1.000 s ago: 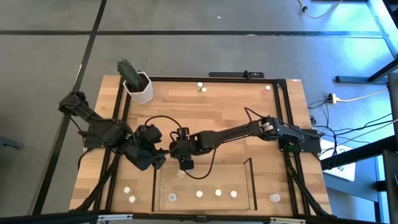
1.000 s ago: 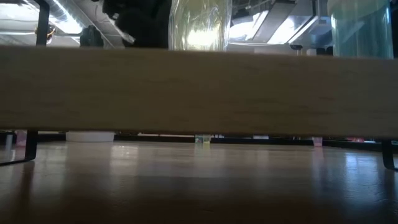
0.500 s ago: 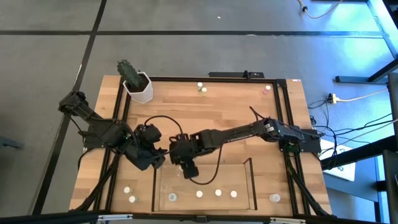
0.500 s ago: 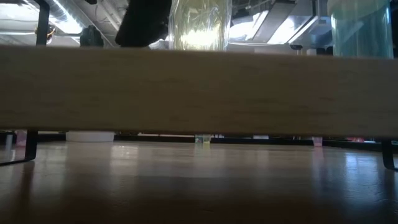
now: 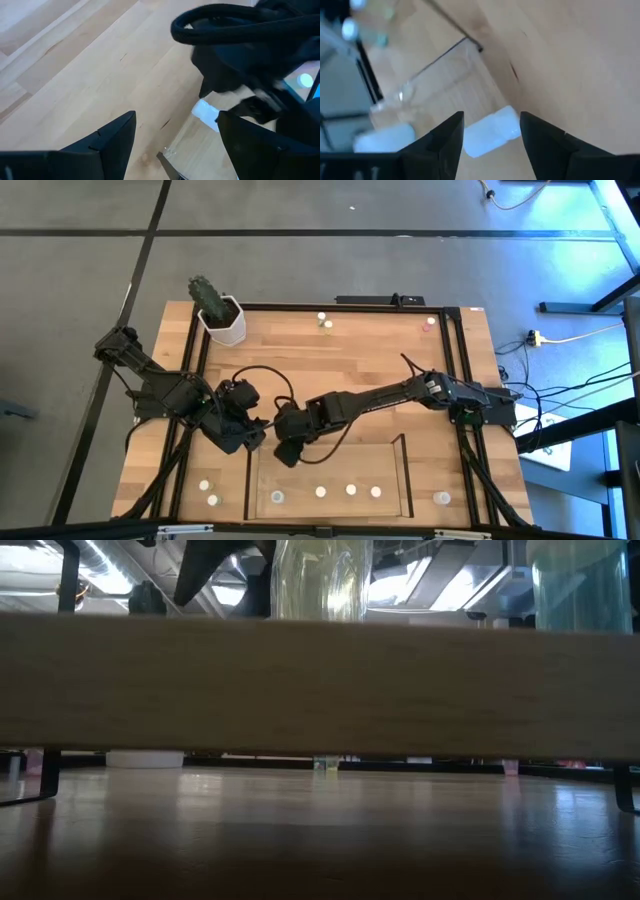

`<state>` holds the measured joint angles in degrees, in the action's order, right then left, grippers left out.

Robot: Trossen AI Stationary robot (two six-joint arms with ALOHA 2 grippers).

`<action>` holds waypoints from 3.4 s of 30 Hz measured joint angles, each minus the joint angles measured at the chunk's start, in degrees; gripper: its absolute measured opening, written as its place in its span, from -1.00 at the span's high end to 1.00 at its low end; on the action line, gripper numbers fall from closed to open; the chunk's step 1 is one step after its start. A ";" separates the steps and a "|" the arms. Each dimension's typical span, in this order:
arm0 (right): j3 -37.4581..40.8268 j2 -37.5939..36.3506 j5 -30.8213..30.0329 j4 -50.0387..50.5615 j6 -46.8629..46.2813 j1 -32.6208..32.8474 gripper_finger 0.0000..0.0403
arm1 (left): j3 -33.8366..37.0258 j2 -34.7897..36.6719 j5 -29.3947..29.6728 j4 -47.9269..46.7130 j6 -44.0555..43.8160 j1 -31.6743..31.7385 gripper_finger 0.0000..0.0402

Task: Pick and place medicine bottles onto shelf by color
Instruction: Put the top white pill bottle on the shelf aligned with the other white pill bottle

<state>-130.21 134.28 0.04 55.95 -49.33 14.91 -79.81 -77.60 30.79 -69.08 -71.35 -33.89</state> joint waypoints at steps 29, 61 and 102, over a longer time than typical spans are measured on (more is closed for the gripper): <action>0.00 0.00 5.67 -0.40 -23.83 0.33 0.03 | 0.00 0.00 1.53 -10.73 -0.74 0.02 -0.37; 0.00 0.00 -6.51 3.58 -41.85 2.91 0.03 | 0.00 4.90 1.29 -14.27 5.02 -1.46 -0.37; -4.42 -0.57 -1.42 11.38 -85.23 -0.19 0.03 | 0.00 4.85 1.29 -14.01 4.98 -1.44 -0.37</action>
<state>-134.63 133.71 -1.38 67.33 -134.56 14.72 -79.81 -72.75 32.08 -83.09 -66.37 -35.33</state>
